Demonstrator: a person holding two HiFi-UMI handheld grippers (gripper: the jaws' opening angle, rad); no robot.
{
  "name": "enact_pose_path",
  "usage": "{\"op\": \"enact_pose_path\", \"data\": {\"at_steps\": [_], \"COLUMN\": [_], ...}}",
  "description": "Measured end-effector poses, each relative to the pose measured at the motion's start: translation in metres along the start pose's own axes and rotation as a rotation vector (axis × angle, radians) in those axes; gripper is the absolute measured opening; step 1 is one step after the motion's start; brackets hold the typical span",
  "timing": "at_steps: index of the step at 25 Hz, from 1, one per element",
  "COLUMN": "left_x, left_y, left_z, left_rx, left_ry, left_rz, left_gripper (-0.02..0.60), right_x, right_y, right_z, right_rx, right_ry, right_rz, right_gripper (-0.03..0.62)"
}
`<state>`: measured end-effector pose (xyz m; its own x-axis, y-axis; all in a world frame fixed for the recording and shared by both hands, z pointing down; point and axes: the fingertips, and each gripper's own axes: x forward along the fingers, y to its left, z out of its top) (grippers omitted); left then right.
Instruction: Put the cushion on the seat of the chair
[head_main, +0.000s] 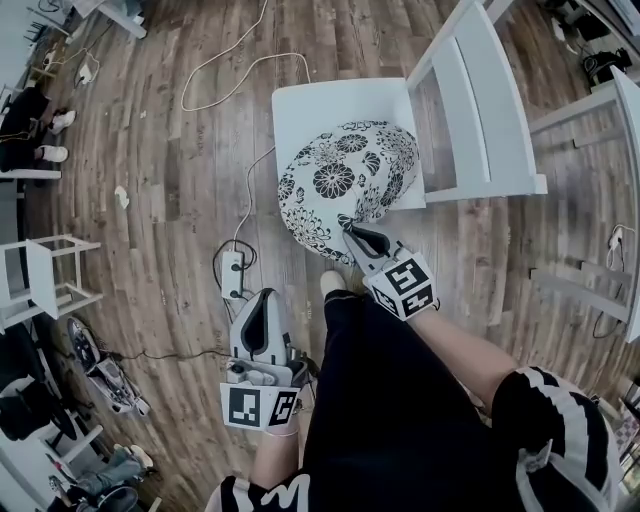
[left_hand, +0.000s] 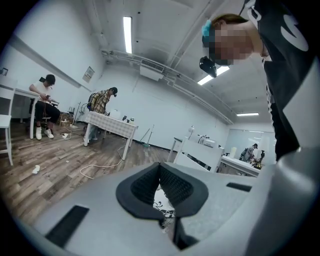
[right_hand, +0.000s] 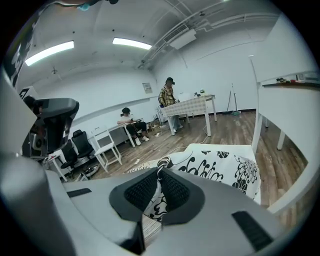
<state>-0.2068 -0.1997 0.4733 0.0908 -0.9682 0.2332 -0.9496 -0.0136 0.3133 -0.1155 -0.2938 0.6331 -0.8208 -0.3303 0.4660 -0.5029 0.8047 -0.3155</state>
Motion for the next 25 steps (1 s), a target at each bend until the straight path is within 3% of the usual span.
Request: {"op": "enact_pose_path", "data": {"at_steps": [17, 25], "left_x": [0.009, 0.026], "left_y": [0.031, 0.034], "left_z": [-0.043, -0.052], "left_rx": [-0.029, 0.035], "left_ry": [0.082, 0.069], "left_rz": [-0.012, -0.048], "left_gripper": [0.006, 0.005], "right_x": [0.068, 0.091], "right_y": [-0.027, -0.041], "right_z": [-0.039, -0.062], "right_rx": [-0.037, -0.077], "right_ry": [0.03, 0.045], "right_rz": [-0.003, -0.007], "right_gripper": [0.034, 0.034]}}
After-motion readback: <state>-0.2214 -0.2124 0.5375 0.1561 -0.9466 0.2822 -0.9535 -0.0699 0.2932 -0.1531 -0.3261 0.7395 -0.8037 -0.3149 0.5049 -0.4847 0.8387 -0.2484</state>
